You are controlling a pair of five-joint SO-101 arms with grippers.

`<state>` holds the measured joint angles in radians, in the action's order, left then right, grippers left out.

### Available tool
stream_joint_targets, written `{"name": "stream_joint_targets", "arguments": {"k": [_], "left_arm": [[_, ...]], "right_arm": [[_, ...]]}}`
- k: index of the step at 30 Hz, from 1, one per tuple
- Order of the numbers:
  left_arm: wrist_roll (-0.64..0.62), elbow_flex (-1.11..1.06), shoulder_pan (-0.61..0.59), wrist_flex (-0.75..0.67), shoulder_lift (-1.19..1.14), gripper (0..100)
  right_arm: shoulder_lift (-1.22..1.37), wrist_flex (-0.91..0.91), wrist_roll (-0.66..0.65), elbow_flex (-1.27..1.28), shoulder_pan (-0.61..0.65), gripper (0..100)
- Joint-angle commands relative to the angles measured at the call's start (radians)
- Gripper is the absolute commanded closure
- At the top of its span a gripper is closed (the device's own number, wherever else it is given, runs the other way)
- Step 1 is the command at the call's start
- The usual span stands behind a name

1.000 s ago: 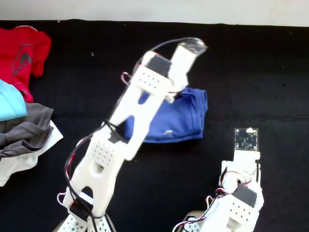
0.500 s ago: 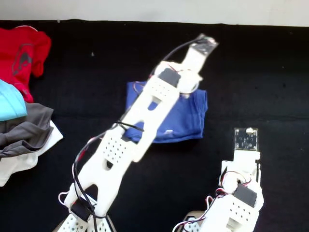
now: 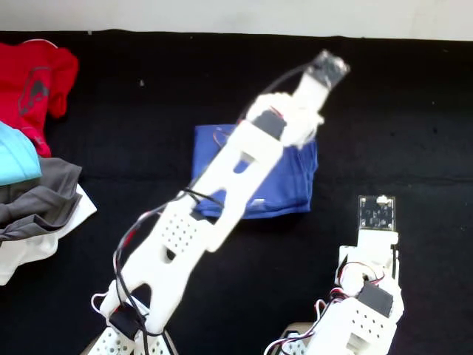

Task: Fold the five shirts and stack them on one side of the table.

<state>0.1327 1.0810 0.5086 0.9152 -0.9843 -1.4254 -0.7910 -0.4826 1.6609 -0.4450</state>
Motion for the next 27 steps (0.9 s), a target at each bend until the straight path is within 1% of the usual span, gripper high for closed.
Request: {"name": "stream_joint_targets", "arguments": {"k": [1,5,8,13,18,21,23,27], "left_arm": [[0.002,0.027,-0.022,0.107,0.166,99],[0.002,0.024,-0.031,0.264,0.157,99],[0.002,0.024,-0.022,0.321,0.073,99],[0.002,0.031,0.027,0.293,-0.071,99],[0.002,0.031,0.120,0.247,-0.111,99],[0.002,0.035,0.189,0.249,-0.105,99],[0.002,0.076,0.225,0.258,-0.110,99],[0.002,0.157,0.243,0.299,-0.113,99]], "right_arm": [[-0.013,-0.001,0.011,0.088,-0.007,83.7],[-0.013,-0.001,0.011,0.088,-0.007,83.7],[-0.013,-0.001,0.011,0.088,-0.005,83.7],[-0.013,-0.001,0.011,0.088,-0.005,83.7],[-0.013,-0.001,0.011,0.088,-0.005,83.7],[-0.013,-0.001,0.011,0.088,-0.005,83.7],[-0.013,-0.001,0.011,0.088,-0.005,83.7],[-0.013,-0.001,0.011,0.088,-0.005,83.7]]}}
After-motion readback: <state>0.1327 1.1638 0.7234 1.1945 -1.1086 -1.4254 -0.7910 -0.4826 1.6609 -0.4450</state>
